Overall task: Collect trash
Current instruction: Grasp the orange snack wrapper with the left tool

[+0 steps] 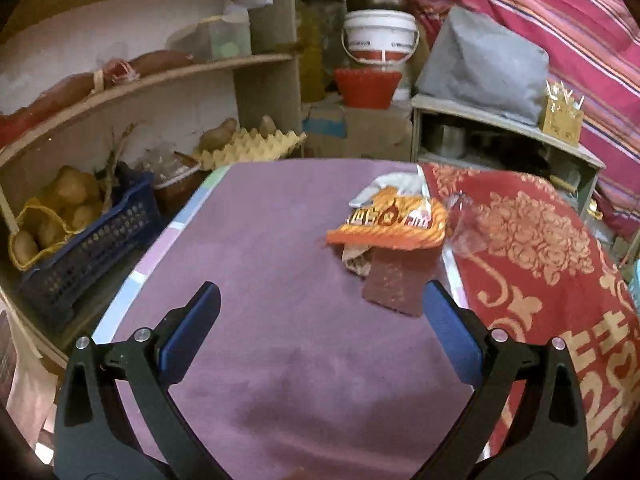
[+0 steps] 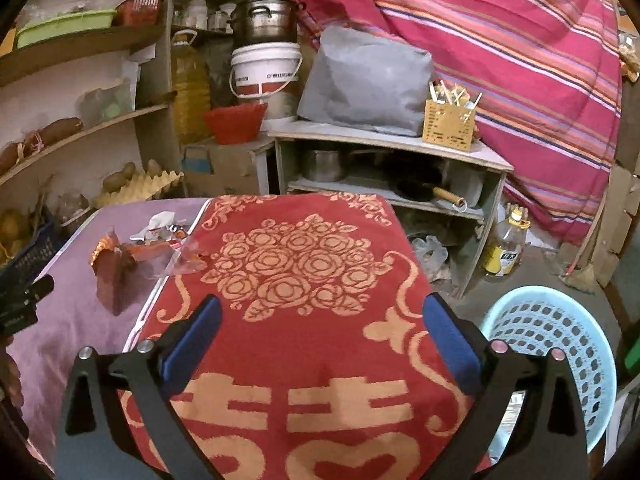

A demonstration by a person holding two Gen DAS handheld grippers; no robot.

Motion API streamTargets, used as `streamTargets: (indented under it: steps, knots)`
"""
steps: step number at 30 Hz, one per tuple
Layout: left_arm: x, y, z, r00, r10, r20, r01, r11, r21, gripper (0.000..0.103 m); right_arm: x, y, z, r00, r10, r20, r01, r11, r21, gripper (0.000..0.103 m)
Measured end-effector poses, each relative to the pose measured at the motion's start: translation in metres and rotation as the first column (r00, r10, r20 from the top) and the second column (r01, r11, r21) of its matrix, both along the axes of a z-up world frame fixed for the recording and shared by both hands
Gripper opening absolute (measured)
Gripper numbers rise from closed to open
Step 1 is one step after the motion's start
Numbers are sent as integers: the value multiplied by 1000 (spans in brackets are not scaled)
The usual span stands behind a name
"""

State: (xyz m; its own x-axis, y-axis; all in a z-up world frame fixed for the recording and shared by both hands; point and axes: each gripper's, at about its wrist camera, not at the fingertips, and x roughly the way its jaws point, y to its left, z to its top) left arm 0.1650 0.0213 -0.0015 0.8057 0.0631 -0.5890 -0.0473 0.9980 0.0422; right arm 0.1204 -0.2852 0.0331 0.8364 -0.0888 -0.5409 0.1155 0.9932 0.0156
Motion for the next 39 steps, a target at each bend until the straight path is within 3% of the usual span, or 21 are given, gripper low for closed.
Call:
streamTargets:
  steps: [6, 12, 19, 25, 26, 28, 30, 32, 34, 37, 39]
  knots:
    - [15, -10, -2, 1000, -31, 0, 31, 1000, 3, 98, 15, 9, -8, 999, -2, -34, 1, 1000, -25, 98]
    - [33, -34, -5, 997, -75, 0, 75, 996, 53, 98, 26, 6, -18, 997, -9, -77, 10, 1000, 4, 98]
    - [49, -38, -22, 996, -94, -12, 94, 991, 91, 87, 32, 1, -26, 994, -11, -109, 14, 999, 30, 98]
    - [61, -27, -24, 995, -96, 17, 94, 993, 74, 76, 37, 1, -29, 992, -16, -123, 20, 999, 31, 98]
    - [63, -25, -24, 995, -98, 19, 96, 993, 65, 73, 38, 2, -29, 992, -13, -126, 17, 999, 30, 98]
    - [64, -24, -23, 991, -133, 19, 131, 990, 57, 55, 39, 5, -31, 991, -4, -132, 7, 1000, 23, 98]
    - [65, -24, -21, 988, -151, 34, 150, 988, 43, 52, 40, 8, -32, 990, 5, -140, -3, 1000, 14, 98]
    - [65, -26, -20, 984, -177, 38, 175, 984, 35, 38, 41, 10, -34, 989, 9, -145, -7, 1000, 11, 98]
    - [66, -28, -20, 980, -194, 33, 193, 981, 33, 18, 41, 12, -35, 989, 14, -149, -13, 1000, 8, 98]
    - [65, -26, -19, 978, -204, 35, 203, 979, 18, 2, 42, 17, -36, 988, 22, -152, -23, 1000, -4, 98]
    - [63, -22, -17, 978, -202, 51, 201, 979, 10, 1, 41, 23, -35, 988, 33, -150, -35, 999, -14, 98]
